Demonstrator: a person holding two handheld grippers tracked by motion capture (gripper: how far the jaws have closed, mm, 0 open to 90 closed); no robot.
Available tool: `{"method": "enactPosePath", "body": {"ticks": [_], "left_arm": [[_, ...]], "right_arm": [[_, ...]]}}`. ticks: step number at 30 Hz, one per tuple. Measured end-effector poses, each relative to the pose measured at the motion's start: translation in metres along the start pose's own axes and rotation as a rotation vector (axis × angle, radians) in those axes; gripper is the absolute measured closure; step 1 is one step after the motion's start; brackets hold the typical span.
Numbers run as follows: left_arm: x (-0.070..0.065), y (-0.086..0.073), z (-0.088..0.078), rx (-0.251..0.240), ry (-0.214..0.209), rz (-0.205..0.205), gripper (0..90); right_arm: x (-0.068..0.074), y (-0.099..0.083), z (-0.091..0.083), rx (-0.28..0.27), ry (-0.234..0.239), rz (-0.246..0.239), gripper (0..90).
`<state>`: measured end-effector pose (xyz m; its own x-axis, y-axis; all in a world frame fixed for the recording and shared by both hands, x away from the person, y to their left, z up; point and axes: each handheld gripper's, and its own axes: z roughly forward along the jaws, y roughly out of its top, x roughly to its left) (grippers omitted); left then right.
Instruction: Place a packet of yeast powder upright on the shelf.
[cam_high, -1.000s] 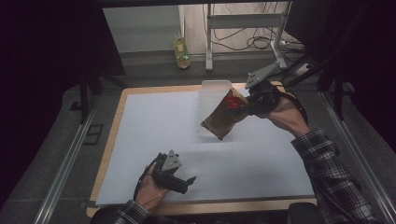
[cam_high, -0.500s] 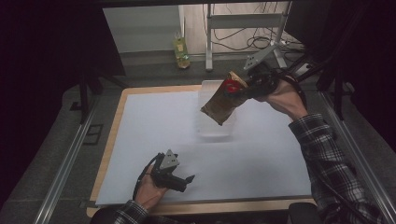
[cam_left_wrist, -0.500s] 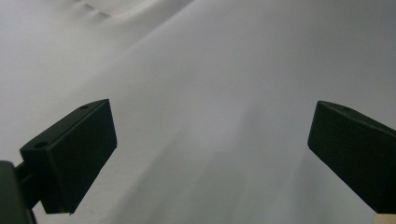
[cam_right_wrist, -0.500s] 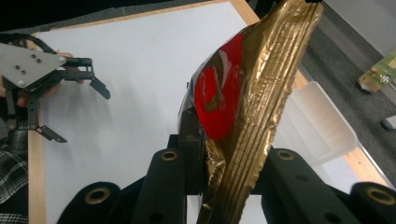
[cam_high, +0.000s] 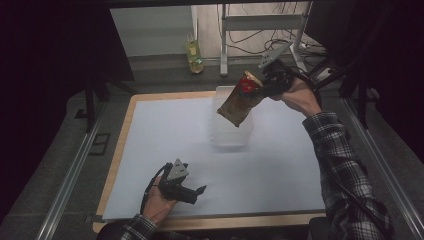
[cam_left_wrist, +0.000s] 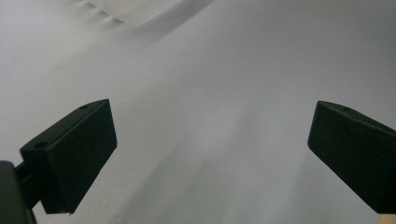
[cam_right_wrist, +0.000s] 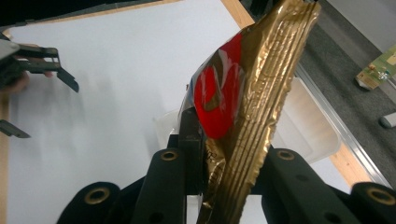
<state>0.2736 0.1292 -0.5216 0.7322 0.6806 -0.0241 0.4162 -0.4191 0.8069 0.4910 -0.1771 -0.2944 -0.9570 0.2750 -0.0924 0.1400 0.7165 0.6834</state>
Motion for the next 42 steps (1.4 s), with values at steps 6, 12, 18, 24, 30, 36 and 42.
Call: {"method": "enactPosePath", "body": {"ticks": [6,12,18,24,30,36,42], "left_arm": [[0.002,0.0,-0.002,0.002,0.006,0.0,1.6],[0.004,-0.001,-0.004,-0.001,0.008,-0.005,1.6],[0.005,-0.001,-0.004,-0.005,0.004,-0.019,1.7],[0.006,-0.001,-0.005,-0.004,0.002,-0.021,1.8],[0.005,-0.001,-0.004,0.002,0.0,-0.02,1.8],[0.005,-0.001,-0.004,-0.001,0.0,-0.025,1.8],[0.006,-0.001,-0.005,0.001,0.002,-0.02,1.9]], "right_arm": [[-0.012,-0.007,0.013,0.005,0.004,-0.034,75.1],[-0.019,-0.013,0.024,0.012,0.002,-0.069,75.0],[-0.023,-0.019,0.034,0.029,0.015,-0.093,75.0],[-0.023,-0.022,0.041,0.042,0.034,-0.118,74.9],[-0.019,-0.022,0.048,0.074,0.068,-0.153,74.7],[-0.015,-0.018,0.055,0.094,0.081,-0.168,74.0],[-0.012,-0.017,0.076,0.163,0.1,-0.18,73.0]]}}
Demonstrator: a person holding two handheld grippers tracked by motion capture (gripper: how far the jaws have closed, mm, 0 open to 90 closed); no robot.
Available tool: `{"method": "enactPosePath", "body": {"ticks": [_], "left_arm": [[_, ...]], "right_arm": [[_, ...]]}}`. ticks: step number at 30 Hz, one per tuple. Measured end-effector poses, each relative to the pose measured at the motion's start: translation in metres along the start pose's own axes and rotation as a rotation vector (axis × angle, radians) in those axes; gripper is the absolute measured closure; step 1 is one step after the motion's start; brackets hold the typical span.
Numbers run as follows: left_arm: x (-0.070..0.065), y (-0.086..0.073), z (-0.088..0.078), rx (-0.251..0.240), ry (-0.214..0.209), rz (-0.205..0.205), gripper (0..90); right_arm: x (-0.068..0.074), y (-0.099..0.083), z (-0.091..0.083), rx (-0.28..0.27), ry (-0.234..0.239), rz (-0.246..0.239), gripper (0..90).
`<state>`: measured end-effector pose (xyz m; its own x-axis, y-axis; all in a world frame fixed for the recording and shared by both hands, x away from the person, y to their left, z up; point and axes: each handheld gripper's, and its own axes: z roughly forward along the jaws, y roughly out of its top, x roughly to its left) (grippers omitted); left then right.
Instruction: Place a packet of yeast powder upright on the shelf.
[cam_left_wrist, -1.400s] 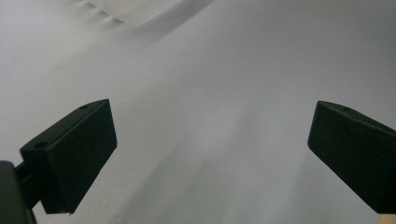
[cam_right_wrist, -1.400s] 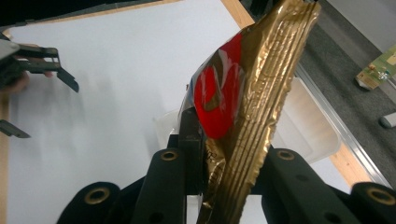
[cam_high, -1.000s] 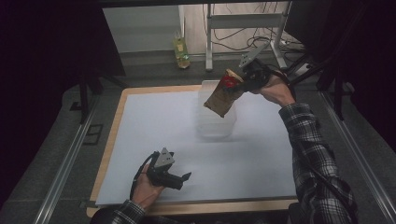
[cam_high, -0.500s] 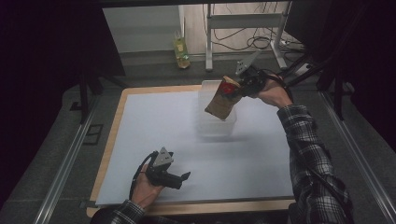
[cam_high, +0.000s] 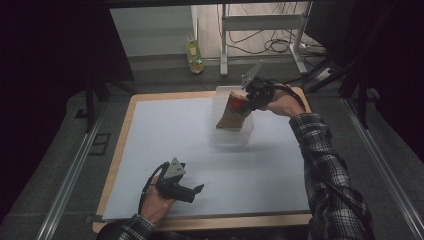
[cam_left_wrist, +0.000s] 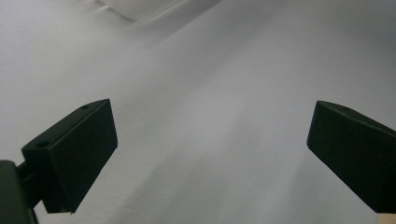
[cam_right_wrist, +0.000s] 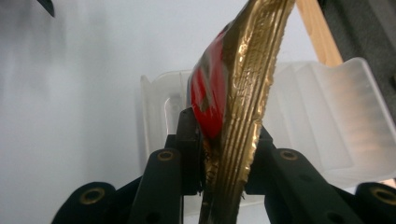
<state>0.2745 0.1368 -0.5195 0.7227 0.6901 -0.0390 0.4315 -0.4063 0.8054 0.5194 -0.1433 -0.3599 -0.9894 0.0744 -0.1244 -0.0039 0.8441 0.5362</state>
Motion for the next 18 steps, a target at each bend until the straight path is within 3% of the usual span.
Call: {"method": "enactPosePath", "body": {"ticks": [8,12,18], "left_arm": [[0.001,0.0,0.0,0.003,0.003,-0.003,2.1],[0.0,0.0,0.0,0.003,0.003,-0.005,2.4],[0.0,0.0,0.0,-0.003,0.003,-0.012,2.3]], "right_arm": [[-0.003,0.001,0.02,0.008,-0.004,0.033,71.9],[-0.003,0.0,0.031,-0.054,-0.007,0.078,70.4],[-0.001,0.001,0.044,-0.098,0.002,0.113,68.9]]}}
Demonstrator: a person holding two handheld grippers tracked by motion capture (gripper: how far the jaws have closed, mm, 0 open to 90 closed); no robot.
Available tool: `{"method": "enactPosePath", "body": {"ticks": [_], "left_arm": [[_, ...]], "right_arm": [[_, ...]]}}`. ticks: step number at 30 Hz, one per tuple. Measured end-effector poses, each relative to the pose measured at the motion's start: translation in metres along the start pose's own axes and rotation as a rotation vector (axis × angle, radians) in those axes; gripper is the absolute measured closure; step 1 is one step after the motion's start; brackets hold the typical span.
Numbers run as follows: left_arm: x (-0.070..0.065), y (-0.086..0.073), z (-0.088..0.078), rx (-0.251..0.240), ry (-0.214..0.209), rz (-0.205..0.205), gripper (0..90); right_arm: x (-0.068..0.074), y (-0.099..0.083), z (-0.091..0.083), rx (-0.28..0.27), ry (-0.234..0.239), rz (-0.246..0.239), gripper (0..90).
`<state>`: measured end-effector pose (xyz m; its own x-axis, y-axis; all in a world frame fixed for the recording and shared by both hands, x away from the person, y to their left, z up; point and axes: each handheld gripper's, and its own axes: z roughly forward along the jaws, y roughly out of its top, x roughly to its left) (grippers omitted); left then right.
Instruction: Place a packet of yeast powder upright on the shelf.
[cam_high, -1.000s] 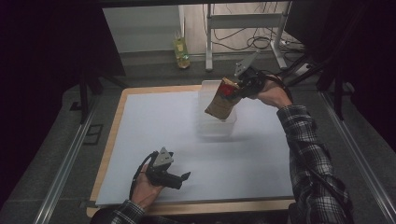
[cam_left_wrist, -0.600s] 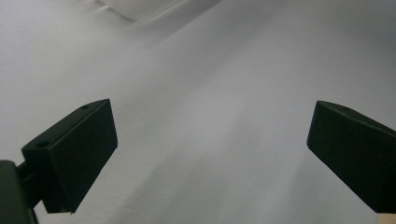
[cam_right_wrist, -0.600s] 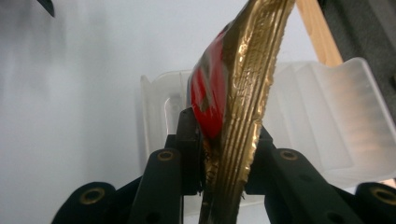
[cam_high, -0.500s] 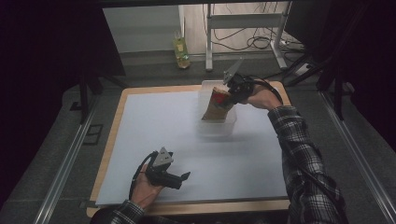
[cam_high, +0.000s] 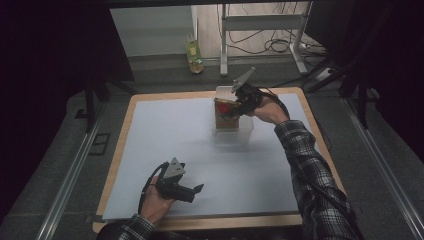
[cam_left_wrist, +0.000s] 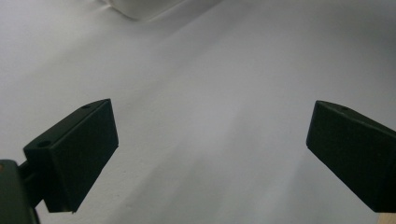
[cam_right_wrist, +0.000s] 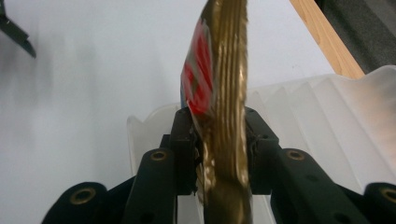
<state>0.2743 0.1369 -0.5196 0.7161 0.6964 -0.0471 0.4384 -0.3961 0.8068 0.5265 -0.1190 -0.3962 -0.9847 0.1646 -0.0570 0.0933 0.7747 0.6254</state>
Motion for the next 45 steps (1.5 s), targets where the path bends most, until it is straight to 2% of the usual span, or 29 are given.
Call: {"method": "enactPosePath", "body": {"ticks": [6,9,13,22,34,40,45], "left_arm": [[0.001,0.0,-0.001,-0.009,0.0,-0.007,2.3],[0.001,0.0,0.0,-0.011,0.001,-0.009,2.1],[0.001,-0.001,0.001,-0.01,0.008,-0.009,2.0],[0.003,-0.002,0.003,-0.018,0.009,-0.02,1.8],[0.003,-0.004,0.007,-0.004,0.063,0.015,2.2],[0.007,-0.003,0.004,-0.054,0.044,-0.008,3.0],[0.01,-0.003,0.004,-0.044,0.048,-0.031,3.3]], "right_arm": [[0.001,-0.004,0.004,-0.027,-0.005,0.037,67.2],[0.003,-0.006,0.003,-0.037,-0.008,0.039,63.7],[0.005,-0.01,-0.001,-0.061,-0.019,0.065,57.2],[0.011,-0.01,-0.009,-0.091,-0.04,0.076,50.1],[0.021,-0.005,-0.021,-0.116,-0.076,0.094,37.9],[0.024,-0.006,-0.025,-0.123,-0.097,0.102,33.1],[0.027,-0.007,-0.03,-0.133,-0.119,0.119,29.6]]}}
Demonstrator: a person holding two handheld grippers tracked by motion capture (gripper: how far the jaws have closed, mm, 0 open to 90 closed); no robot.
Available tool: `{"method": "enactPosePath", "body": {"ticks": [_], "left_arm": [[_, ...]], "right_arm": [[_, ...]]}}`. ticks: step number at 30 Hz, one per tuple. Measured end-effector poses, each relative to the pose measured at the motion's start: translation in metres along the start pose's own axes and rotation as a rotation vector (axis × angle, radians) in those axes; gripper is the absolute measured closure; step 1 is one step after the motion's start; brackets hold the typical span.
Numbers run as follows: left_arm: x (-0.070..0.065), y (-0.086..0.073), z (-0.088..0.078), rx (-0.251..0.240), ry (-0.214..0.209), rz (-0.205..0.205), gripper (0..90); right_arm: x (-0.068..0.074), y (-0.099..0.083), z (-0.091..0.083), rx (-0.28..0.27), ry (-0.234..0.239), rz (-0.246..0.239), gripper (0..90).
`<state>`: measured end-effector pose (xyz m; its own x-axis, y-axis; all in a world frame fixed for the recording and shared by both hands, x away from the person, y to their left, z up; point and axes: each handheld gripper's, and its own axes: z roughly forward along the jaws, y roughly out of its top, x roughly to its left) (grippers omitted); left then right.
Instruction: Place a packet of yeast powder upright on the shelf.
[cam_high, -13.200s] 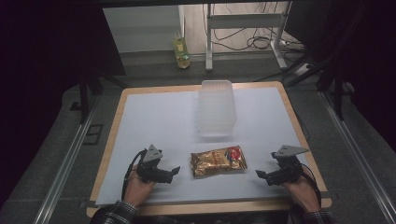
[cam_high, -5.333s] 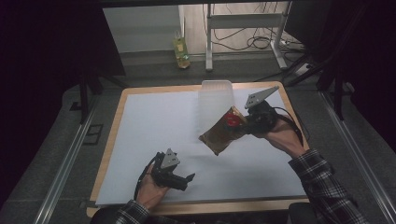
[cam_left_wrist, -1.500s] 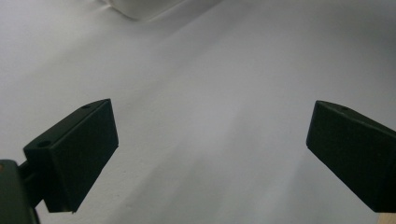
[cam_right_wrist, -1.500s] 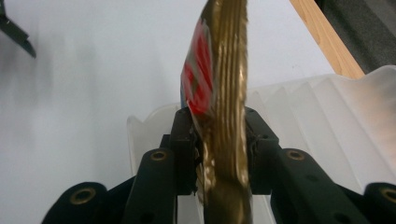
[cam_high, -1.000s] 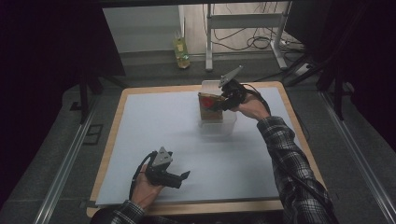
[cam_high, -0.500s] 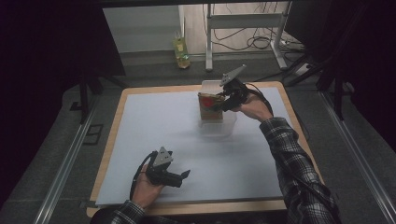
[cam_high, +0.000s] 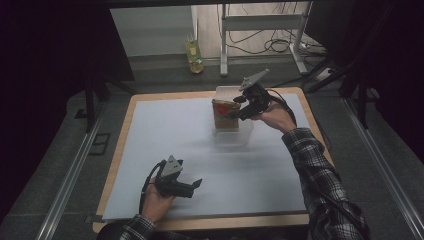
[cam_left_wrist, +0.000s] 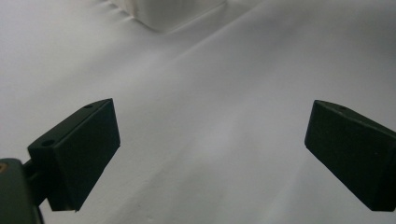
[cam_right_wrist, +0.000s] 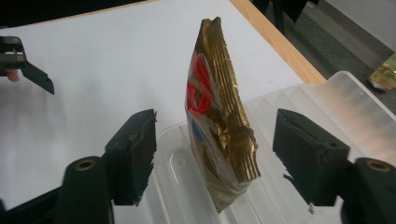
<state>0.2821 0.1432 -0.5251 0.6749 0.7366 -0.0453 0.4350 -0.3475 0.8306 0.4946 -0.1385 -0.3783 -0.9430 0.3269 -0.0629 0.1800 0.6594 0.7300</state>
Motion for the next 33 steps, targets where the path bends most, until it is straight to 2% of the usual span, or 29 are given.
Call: {"method": "enactPosePath", "body": {"ticks": [4,13,20,26,33], "left_arm": [[0.0,0.001,-0.001,-0.003,0.011,-0.009,1.7],[-0.001,0.001,-0.002,0.001,0.011,-0.015,1.2],[-0.003,0.002,-0.002,-0.006,0.006,-0.011,1.1],[-0.003,0.002,-0.003,-0.008,0.005,-0.005,1.0],[-0.003,0.002,-0.002,0.007,0.017,-0.004,0.4]], "right_arm": [[0.002,-0.002,-0.006,-0.015,-0.013,0.025,28.6],[0.007,-0.01,-0.02,-0.038,-0.042,0.062,19.8],[0.015,-0.016,-0.022,-0.042,-0.057,0.053,18.2],[0.02,-0.02,-0.024,-0.05,-0.052,0.057,16.5],[0.027,-0.027,-0.028,-0.058,-0.06,0.067,14.9]]}}
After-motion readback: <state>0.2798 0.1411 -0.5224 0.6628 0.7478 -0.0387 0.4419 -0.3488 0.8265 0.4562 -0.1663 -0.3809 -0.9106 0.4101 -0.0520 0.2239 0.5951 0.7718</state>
